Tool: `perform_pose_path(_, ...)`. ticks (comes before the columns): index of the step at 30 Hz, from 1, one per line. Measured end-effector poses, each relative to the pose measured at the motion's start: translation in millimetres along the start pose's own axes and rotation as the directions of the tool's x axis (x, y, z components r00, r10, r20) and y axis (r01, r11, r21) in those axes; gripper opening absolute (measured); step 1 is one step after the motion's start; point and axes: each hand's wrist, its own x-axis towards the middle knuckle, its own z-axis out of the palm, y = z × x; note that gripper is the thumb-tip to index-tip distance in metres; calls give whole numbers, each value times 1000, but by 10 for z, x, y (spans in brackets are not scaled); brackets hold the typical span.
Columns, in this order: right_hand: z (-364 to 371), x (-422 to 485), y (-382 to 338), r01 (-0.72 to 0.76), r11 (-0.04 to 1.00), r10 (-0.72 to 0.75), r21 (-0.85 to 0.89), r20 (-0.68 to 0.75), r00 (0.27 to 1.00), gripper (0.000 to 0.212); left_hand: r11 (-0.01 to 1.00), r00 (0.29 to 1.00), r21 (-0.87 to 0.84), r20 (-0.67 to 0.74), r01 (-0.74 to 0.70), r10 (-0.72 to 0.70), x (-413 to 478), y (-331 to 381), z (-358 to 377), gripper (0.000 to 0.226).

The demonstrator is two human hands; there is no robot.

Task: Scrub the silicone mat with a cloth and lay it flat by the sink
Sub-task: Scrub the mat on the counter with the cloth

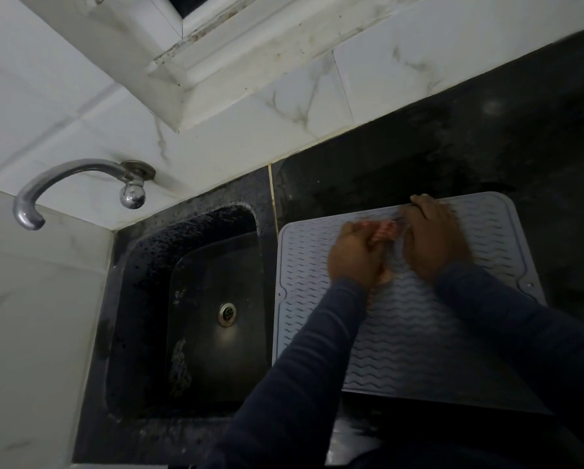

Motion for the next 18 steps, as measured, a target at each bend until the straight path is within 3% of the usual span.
perform_pose_path(5,-19,-4,0,21,999,-21,-28,7,1000,43,997,999,73,31,11,-13,61,-127,-83,32)
perform_pose_path(10,-10,-9,11,28,998,-28,-49,0,1000,47,930,929,93,-141,355,-341,94,-1145,-613,39)
perform_pose_path(12,-11,9,13,23,998,-22,-62,14,1000,43,919,917,96,-155,384,-367,118,-1203,-716,45)
perform_pose_path(14,-4,28,6,30,997,-29,-68,5,1000,46,945,938,87,-179,316,-298,142,-952,-646,46)
perform_pose_path(16,-2,26,-14,12,997,-11,-77,19,1000,44,988,979,70,-164,137,-124,128,-511,-436,42)
perform_pose_path(18,-6,26,-22,8,996,-4,-85,41,999,43,995,997,89,-55,-54,59,76,-45,-141,33)
